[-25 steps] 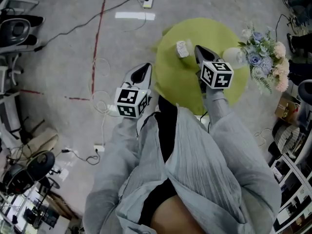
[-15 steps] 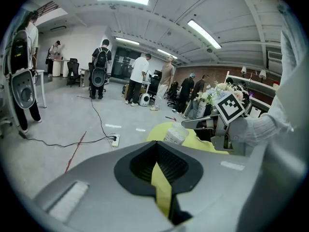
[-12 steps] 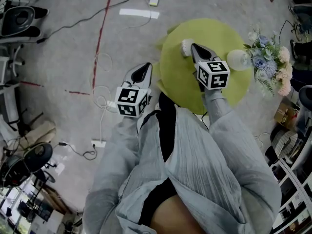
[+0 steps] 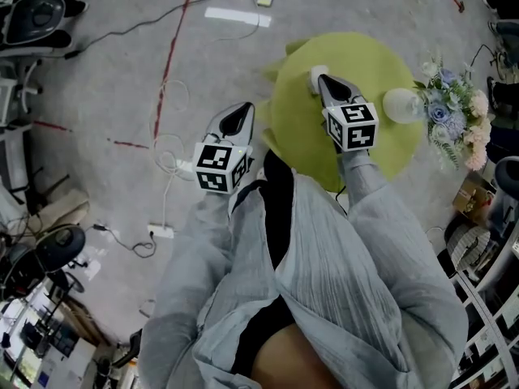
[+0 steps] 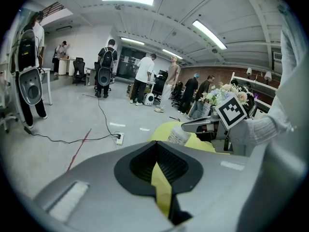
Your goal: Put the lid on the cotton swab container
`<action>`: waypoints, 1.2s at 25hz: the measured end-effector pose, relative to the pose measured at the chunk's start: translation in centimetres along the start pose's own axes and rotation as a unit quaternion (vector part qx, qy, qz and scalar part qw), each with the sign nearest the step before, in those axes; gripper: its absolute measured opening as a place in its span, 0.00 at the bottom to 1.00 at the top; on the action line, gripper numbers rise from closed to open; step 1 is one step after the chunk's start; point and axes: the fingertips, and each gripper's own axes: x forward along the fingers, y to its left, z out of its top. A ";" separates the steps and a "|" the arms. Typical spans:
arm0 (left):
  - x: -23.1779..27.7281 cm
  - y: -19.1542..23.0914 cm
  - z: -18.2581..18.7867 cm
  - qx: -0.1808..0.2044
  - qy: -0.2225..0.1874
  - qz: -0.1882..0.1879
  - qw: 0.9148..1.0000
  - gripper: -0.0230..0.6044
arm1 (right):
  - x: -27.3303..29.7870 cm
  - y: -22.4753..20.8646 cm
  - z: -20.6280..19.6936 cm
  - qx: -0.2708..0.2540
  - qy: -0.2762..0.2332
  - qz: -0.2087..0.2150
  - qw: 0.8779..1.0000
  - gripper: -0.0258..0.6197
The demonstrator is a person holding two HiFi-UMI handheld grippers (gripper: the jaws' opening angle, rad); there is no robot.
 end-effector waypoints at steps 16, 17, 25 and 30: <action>-1.3 0.0 -0.4 0.001 -0.003 0.010 1.000 0.06 | 0.7 0.4 -0.4 -0.089 0.058 -0.030 0.994 0.04; -1.4 0.0 -0.4 0.003 -0.003 0.009 1.000 0.06 | 0.7 0.5 -0.3 -0.088 0.055 -0.030 0.994 0.04; -3.7 -0.5 -0.2 0.018 -0.015 0.004 1.000 0.06 | -2.7 1.2 1.7 -0.022 -0.023 -0.037 0.999 0.04; -5.1 -0.7 -0.4 0.027 -0.022 -0.002 0.999 0.06 | -6.0 1.5 2.5 0.002 -0.060 -0.053 0.997 0.04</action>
